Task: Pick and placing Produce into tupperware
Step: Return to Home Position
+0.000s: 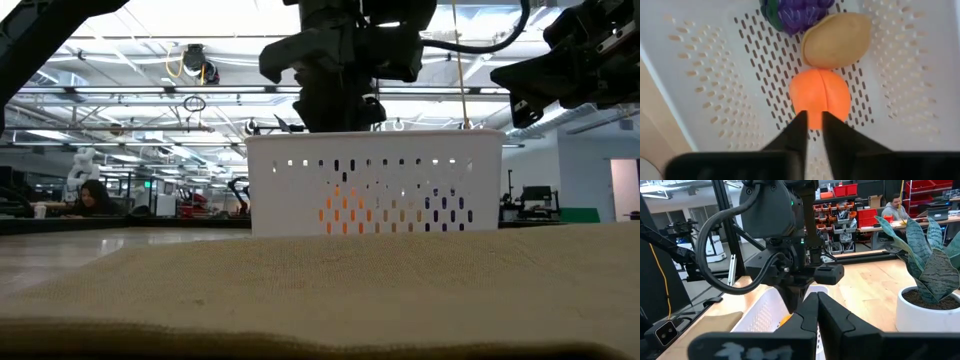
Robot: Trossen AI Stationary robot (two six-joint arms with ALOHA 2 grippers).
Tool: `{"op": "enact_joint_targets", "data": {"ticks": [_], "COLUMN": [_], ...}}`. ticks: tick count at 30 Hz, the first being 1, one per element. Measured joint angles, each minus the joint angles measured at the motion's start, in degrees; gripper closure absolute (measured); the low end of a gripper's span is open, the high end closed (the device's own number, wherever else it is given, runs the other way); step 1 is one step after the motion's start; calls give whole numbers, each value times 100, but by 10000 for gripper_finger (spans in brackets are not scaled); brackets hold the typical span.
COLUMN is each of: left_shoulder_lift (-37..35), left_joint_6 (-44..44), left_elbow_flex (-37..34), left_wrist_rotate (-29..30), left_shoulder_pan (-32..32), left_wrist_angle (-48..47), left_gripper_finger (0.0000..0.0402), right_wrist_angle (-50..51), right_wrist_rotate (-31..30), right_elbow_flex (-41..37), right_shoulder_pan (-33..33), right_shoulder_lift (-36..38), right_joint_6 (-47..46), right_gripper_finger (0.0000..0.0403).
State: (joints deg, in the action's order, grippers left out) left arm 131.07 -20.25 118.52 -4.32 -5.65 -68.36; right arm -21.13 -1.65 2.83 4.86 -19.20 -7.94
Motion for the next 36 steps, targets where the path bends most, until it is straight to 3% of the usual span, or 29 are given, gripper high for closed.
{"op": "enact_joint_targets", "data": {"ticks": [4, 13, 18, 32, 36], "left_shoulder_lift": [0, -160, -709, -2367, -2863], "left_joint_6": [-18, -278, -480, 90, 84], "left_elbow_flex": [0, -7, -4, -18, -430], "left_wrist_rotate": [5, 395, 768, 1200, 1202], "left_shoulder_pan": [-9, -46, -21, 170, 129], "left_wrist_angle": [-43, -167, 227, 542, 851], "left_gripper_finger": [394, 400, 401, 401, 401], "right_wrist_angle": [1, 36, -102, -231, -228], "right_wrist_rotate": [0, 33, 28, 26, 31], "right_elbow_flex": [0, 0, 0, 0, 0], "right_shoulder_pan": [0, 2, 1, 13, 13], "right_shoulder_lift": [0, 0, 2, 29, 70], "right_joint_6": [0, -61, -63, -122, -146], "right_gripper_finger": [403, 403, 403, 403, 403]}}
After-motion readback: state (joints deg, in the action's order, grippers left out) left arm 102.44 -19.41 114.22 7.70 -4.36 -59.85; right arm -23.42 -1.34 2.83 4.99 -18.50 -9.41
